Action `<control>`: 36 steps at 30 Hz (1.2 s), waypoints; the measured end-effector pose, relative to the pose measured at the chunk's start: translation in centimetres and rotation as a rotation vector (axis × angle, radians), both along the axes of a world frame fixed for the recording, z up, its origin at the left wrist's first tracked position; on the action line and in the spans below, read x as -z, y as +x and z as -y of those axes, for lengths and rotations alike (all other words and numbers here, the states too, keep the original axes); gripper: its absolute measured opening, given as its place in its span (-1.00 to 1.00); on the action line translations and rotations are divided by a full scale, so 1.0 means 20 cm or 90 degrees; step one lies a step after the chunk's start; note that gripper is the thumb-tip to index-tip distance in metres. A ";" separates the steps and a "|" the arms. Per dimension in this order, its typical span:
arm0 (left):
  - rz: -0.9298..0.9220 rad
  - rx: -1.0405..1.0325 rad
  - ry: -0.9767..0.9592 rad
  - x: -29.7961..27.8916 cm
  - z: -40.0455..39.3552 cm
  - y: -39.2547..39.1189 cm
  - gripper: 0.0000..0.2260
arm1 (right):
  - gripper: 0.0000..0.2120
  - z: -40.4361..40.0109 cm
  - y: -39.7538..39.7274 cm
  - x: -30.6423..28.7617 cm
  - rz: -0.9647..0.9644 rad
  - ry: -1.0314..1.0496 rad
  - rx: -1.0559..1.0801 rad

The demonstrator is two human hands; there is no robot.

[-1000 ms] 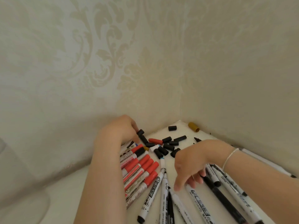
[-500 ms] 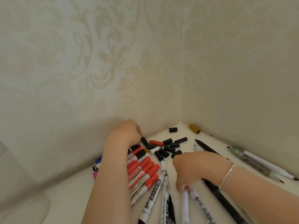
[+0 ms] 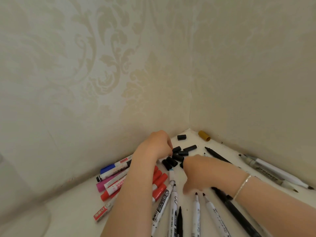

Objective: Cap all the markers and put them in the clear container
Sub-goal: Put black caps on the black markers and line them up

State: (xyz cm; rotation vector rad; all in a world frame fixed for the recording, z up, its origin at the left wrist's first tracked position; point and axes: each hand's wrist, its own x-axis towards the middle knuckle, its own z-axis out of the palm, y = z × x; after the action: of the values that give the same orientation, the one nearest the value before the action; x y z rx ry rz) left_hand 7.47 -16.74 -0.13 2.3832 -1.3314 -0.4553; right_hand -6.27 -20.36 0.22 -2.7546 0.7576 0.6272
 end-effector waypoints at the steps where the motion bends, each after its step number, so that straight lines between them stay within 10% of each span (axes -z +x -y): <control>1: 0.001 -0.003 -0.005 0.00 0.00 0.01 -0.84 | -0.69 0.01 -0.01 -0.02 0.017 0.029 0.020; 11: -0.005 0.018 0.027 0.01 0.00 0.00 -0.82 | -0.75 -0.13 -0.04 -0.03 -0.098 0.131 0.020; 17: -0.014 0.013 0.061 0.03 0.00 0.01 -0.78 | -0.84 0.09 0.01 -0.09 0.192 0.093 0.165; 25: 0.001 0.013 0.083 0.05 0.01 -0.01 -0.72 | -0.69 0.25 -0.03 -0.12 0.638 0.442 0.379; 36: -0.093 0.005 -0.086 0.00 -0.04 0.02 -0.81 | -0.88 0.29 -0.09 -0.08 0.707 0.514 0.414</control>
State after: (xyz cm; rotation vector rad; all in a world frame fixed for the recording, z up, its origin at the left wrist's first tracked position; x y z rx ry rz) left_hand 7.79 -16.00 -0.21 2.1907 -1.2660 -0.5148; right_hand -8.08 -26.23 1.87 -1.5460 0.7611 -0.5864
